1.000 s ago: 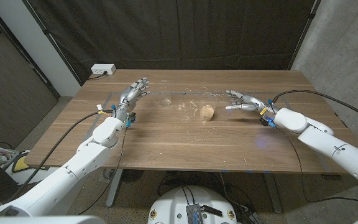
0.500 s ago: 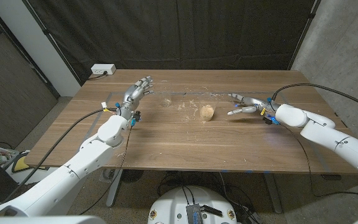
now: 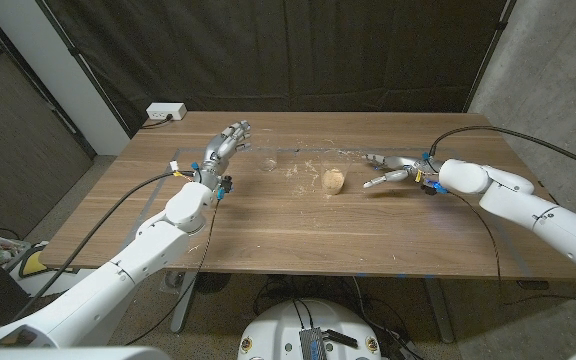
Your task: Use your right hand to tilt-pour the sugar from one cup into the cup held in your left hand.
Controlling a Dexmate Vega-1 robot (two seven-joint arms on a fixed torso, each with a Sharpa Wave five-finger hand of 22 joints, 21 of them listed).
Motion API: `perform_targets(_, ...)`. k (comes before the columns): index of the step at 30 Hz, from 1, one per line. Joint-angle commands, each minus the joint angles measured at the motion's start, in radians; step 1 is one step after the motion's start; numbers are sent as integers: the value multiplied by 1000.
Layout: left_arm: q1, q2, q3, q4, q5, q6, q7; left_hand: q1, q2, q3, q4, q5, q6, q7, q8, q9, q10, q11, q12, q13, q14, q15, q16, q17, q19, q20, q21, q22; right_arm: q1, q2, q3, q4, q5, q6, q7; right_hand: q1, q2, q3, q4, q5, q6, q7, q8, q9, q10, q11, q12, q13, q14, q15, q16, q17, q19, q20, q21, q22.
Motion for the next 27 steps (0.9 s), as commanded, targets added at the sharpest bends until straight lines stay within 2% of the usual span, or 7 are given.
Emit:
perform_targets(1,0,6,4,9,6,-12,4,4,-8,9,0,3,12,-3,5,2,7,0,6,3,9,-42,7,0,4,-1,-4,2,26,20,-14,-33,16,-20,86,-5,6,-7,-1,6,-69,12,6,3,-1,11,6,1,4,-26,5,2,6,10,4,6)
perform_targets(5,2,14,1,12,1,-19,-5,3,-9,10,-1,3,13,-3,5,2,8,2,6,4,10,-42,7,0,4,0,-5,2,15,23,-7,-44,42,-22,91,-3,13,-8,0,8,-69,15,7,3,5,13,10,1,12,-29,9,2,8,13,3,6)
perform_targets(16,13,30,-10,31,-23,-49,-37,2,-10,14,-2,3,17,-1,6,1,13,2,7,5,12,-46,8,-1,0,5,-9,2,-37,6,27,-132,82,-73,66,3,23,-11,1,11,-66,21,12,3,8,15,15,2,24,-32,11,1,16,13,3,7)
perform_targets(21,26,33,-15,47,-31,-80,-50,2,-11,16,-2,3,18,-2,6,1,14,1,7,6,13,-47,8,-1,-1,7,-10,3,-57,20,38,-135,111,-76,36,5,31,-11,3,12,-66,25,13,3,7,20,15,2,25,-31,12,1,17,18,2,8)
perform_targets(27,46,46,-28,52,-45,-104,-58,1,-11,18,-3,3,20,-3,6,1,15,-2,7,6,15,-47,9,-1,-1,8,-13,3,-64,61,26,-114,116,-63,-7,10,41,-10,4,14,-68,30,13,3,0,29,14,3,24,-24,11,1,19,21,1,8)
